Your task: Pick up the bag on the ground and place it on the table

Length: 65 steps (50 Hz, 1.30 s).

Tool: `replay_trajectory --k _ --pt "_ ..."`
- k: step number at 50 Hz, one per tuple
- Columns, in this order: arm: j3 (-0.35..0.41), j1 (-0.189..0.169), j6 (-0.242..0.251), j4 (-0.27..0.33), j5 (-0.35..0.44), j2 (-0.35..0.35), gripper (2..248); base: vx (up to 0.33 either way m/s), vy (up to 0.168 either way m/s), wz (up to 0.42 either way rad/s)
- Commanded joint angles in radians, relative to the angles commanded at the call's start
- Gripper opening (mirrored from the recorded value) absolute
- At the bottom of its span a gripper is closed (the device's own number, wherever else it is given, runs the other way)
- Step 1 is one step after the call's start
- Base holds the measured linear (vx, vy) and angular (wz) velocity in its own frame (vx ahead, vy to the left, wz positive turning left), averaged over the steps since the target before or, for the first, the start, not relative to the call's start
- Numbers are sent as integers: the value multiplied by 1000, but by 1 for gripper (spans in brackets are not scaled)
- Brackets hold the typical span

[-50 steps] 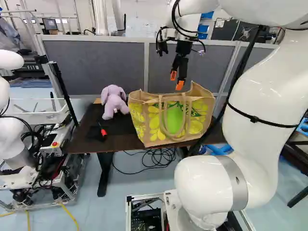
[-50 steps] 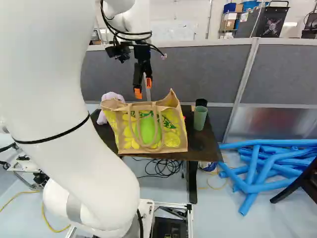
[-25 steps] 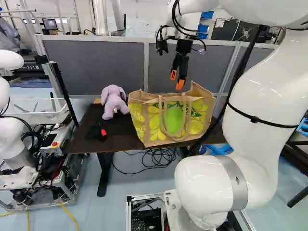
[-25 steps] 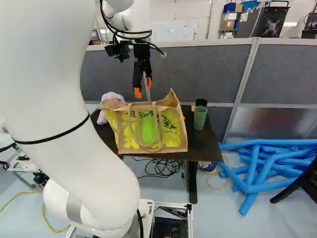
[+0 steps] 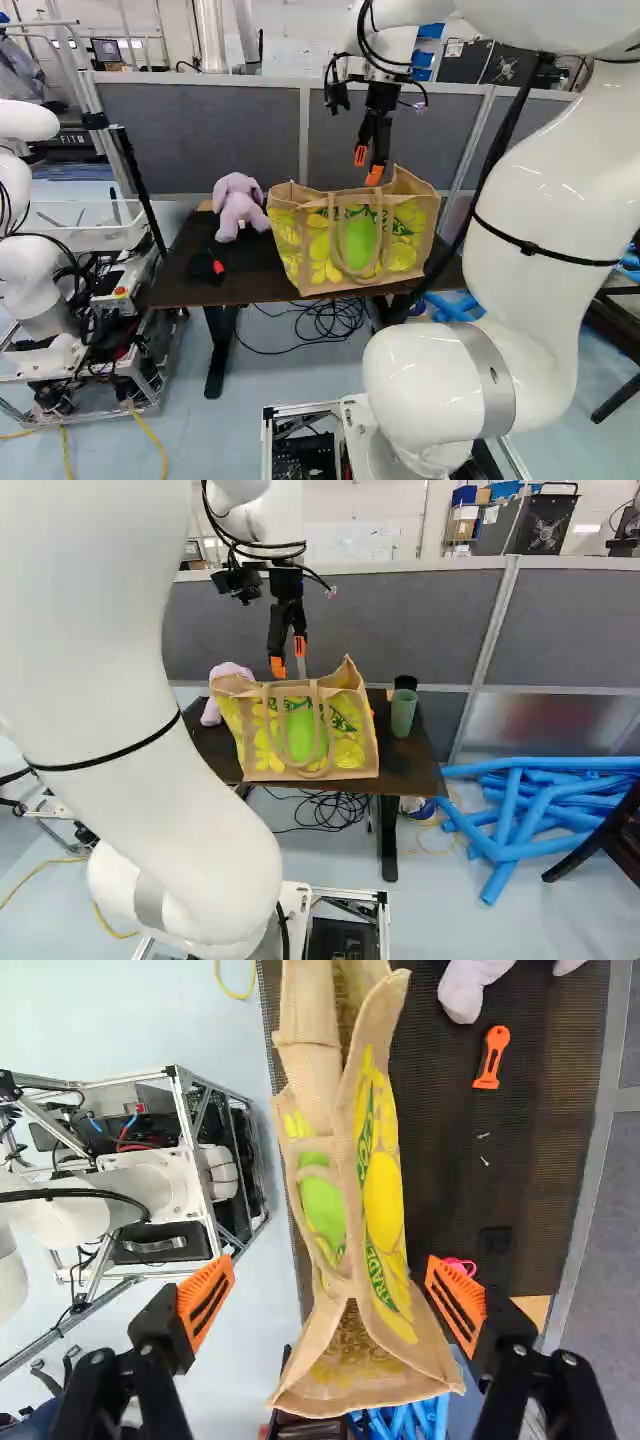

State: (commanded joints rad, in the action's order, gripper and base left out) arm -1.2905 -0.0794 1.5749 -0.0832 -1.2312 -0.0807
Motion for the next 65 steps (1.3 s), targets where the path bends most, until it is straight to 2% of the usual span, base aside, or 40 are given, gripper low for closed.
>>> replay_trajectory --k 65 --pt "0 0 0 0 0 0 247 -144 2 14"
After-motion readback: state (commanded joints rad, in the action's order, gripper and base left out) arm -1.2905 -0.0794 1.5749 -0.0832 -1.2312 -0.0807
